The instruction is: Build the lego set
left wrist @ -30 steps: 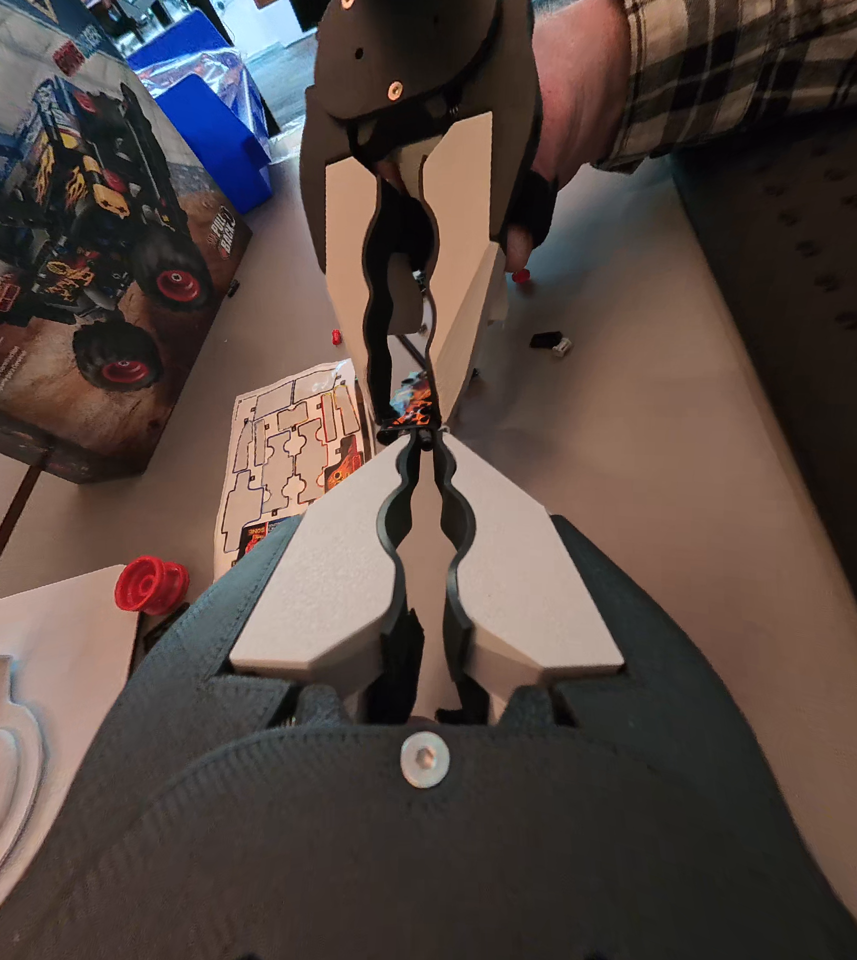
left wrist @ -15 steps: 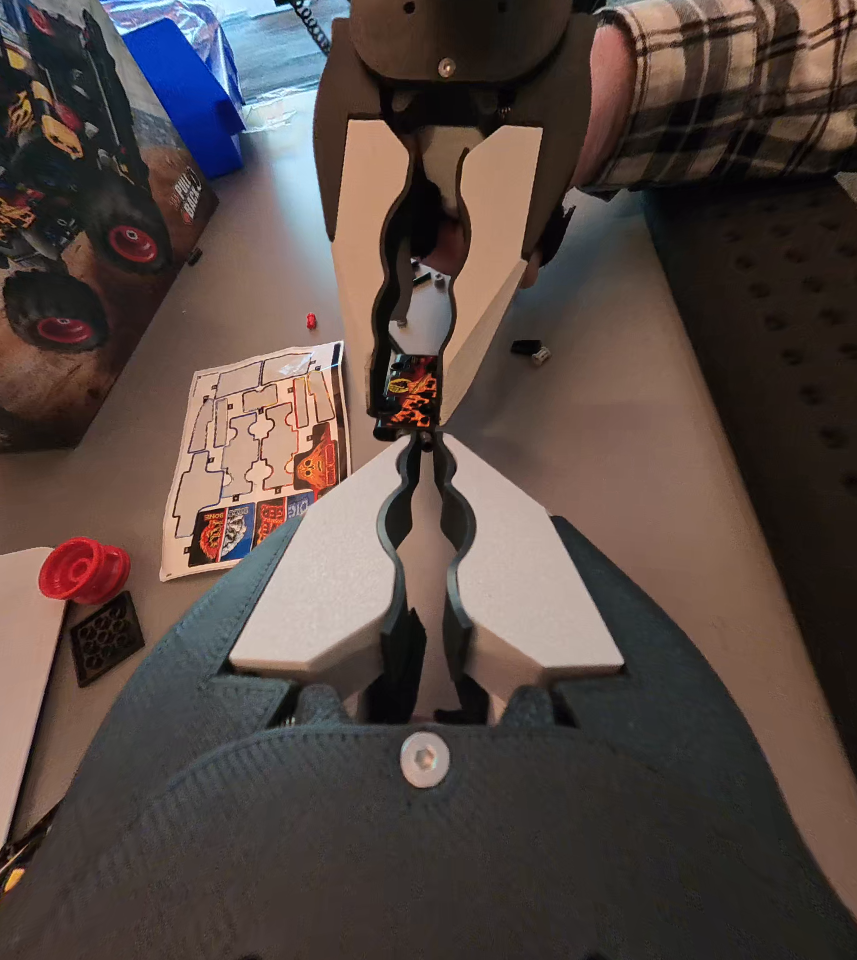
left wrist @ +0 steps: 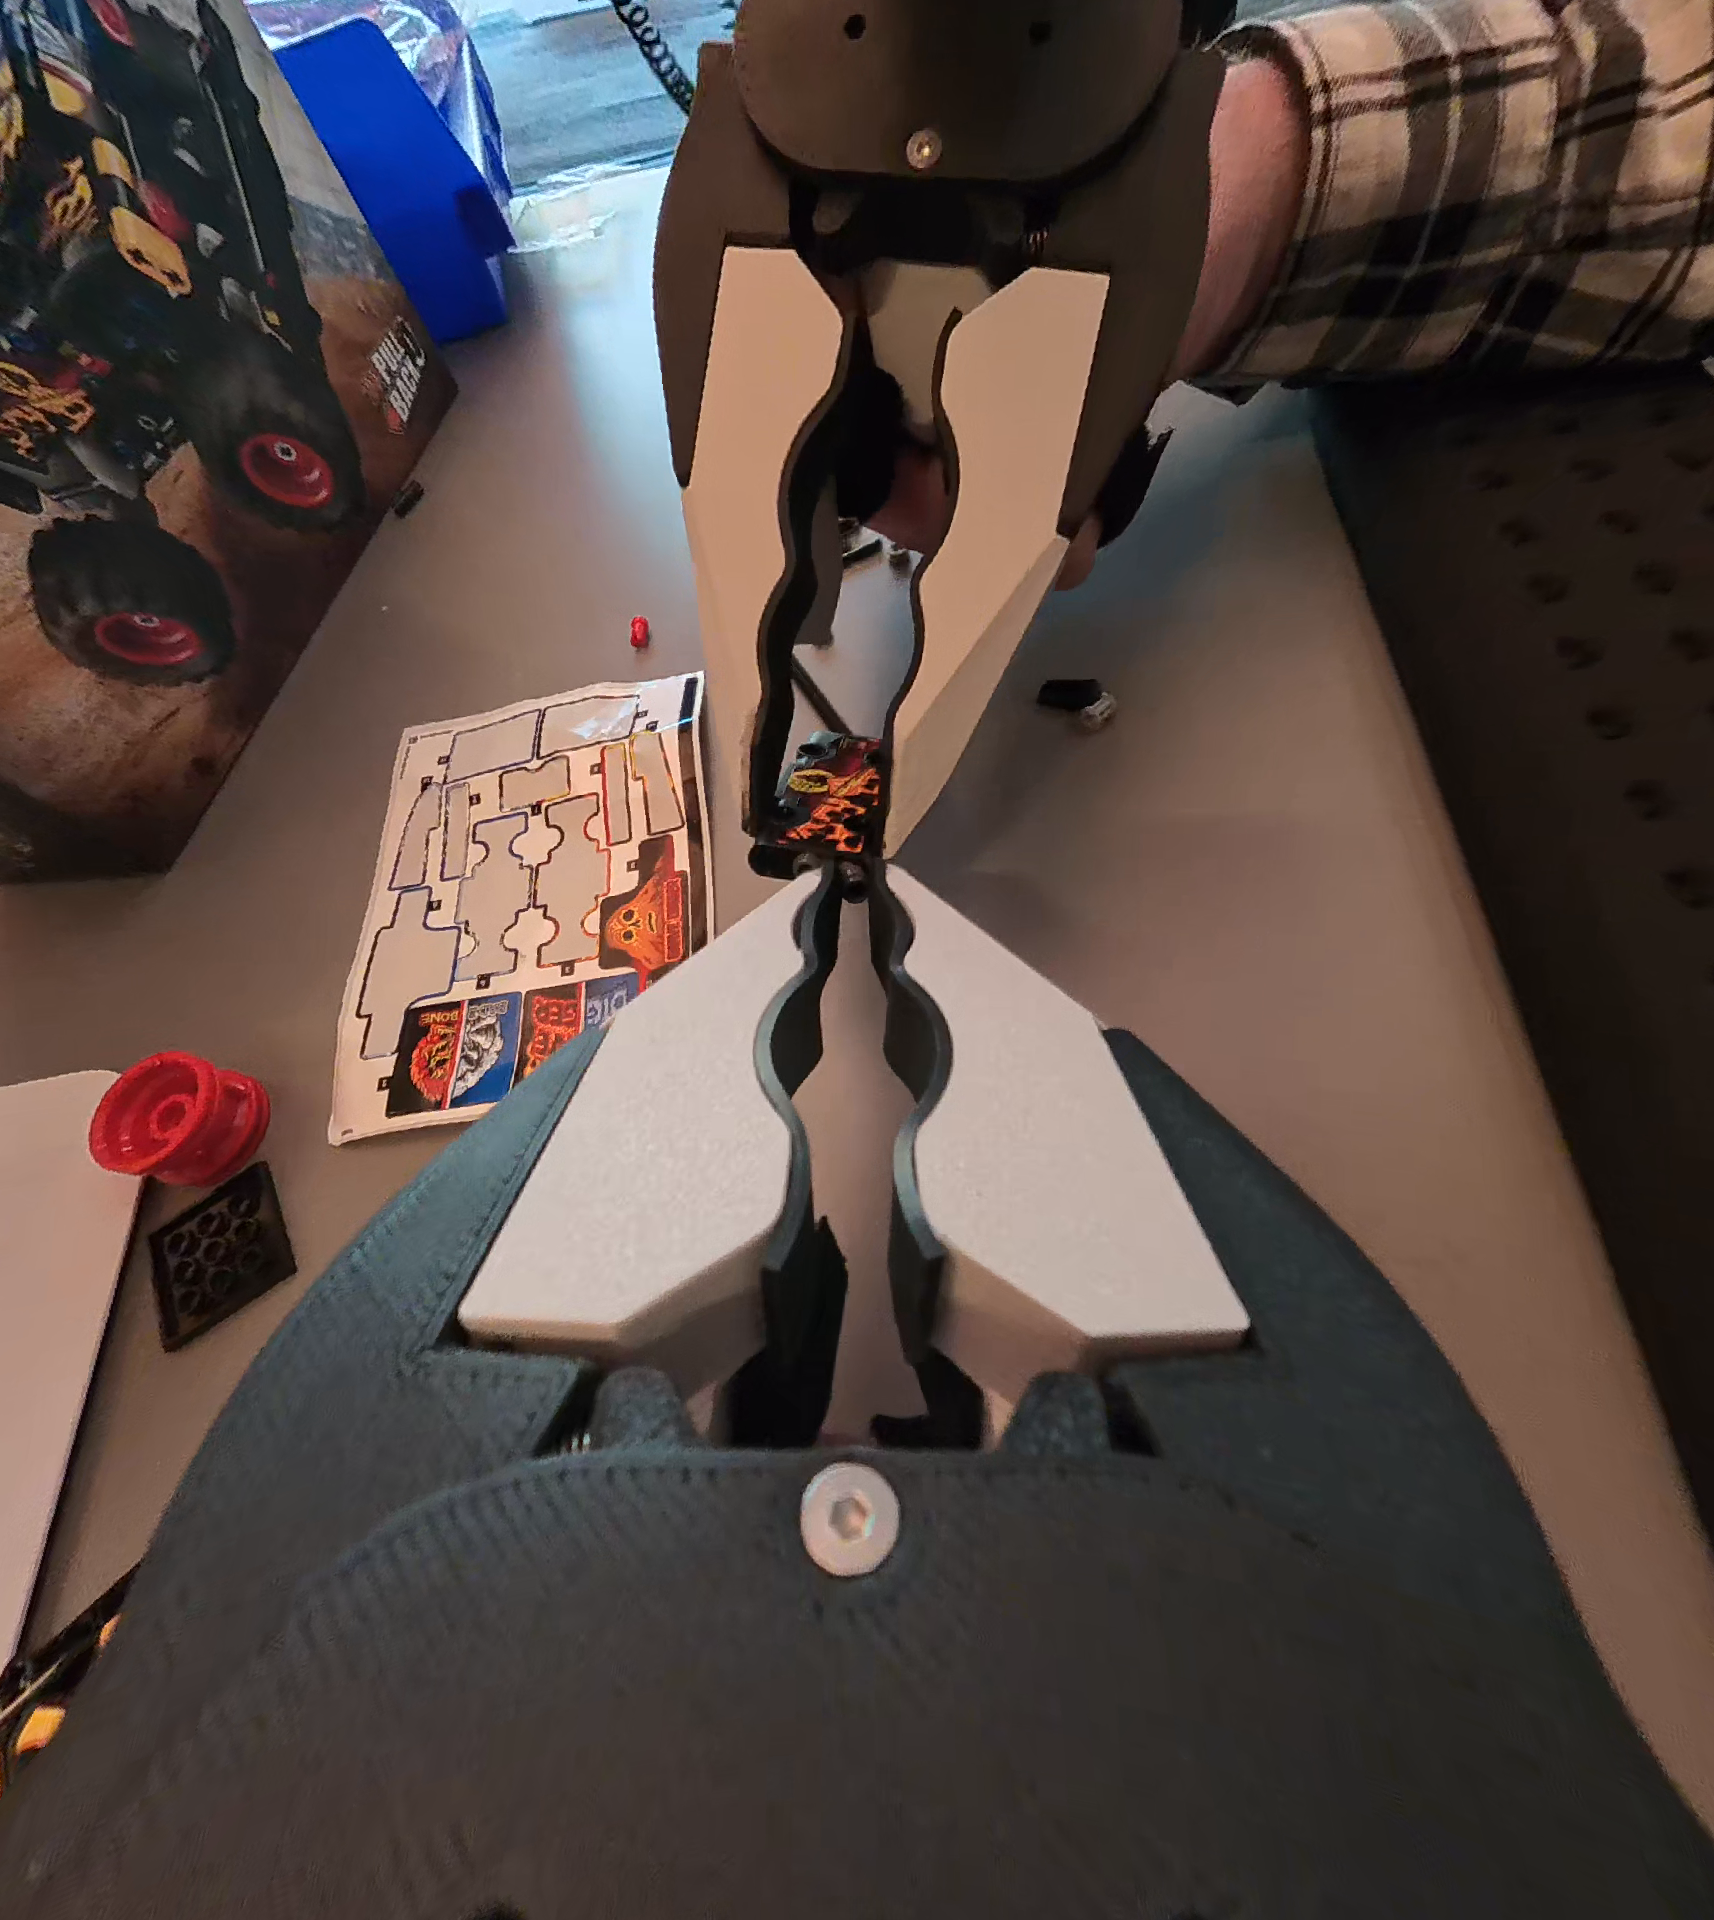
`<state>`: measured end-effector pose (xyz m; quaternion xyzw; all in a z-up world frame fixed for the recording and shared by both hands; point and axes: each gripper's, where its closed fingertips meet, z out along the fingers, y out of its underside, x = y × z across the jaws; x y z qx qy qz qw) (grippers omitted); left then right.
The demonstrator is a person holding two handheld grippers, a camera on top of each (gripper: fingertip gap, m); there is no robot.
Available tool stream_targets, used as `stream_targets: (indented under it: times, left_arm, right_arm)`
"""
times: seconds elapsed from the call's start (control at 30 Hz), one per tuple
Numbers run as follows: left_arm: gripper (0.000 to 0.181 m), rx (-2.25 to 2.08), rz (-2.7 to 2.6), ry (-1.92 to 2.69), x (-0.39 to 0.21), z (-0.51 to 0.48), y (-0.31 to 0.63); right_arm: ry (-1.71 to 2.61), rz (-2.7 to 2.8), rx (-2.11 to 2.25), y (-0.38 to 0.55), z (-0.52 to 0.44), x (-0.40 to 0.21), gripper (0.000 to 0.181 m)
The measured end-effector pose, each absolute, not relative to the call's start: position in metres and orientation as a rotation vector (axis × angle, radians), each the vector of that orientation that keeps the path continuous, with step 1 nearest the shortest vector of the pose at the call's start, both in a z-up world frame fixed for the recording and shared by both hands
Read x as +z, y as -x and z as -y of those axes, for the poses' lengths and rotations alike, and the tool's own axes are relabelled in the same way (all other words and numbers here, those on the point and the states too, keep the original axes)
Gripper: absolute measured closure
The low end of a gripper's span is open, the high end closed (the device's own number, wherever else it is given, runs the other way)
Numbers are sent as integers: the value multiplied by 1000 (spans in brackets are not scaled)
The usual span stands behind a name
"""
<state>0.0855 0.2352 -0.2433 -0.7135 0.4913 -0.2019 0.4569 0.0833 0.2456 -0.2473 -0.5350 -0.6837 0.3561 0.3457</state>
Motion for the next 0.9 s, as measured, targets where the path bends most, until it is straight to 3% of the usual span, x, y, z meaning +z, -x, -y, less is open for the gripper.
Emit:
stream_targets:
  times: [0.4,0.9]
  left_arm:
    - [177,-434,-1222,1739,-242,-238,-85]
    - [177,25,-1489,1782,-275,-237,-82]
  right_arm:
    - [1387,1753,962,-85,-247,-243,160]
    - [1430,1910,693,-85,-246,-273,161]
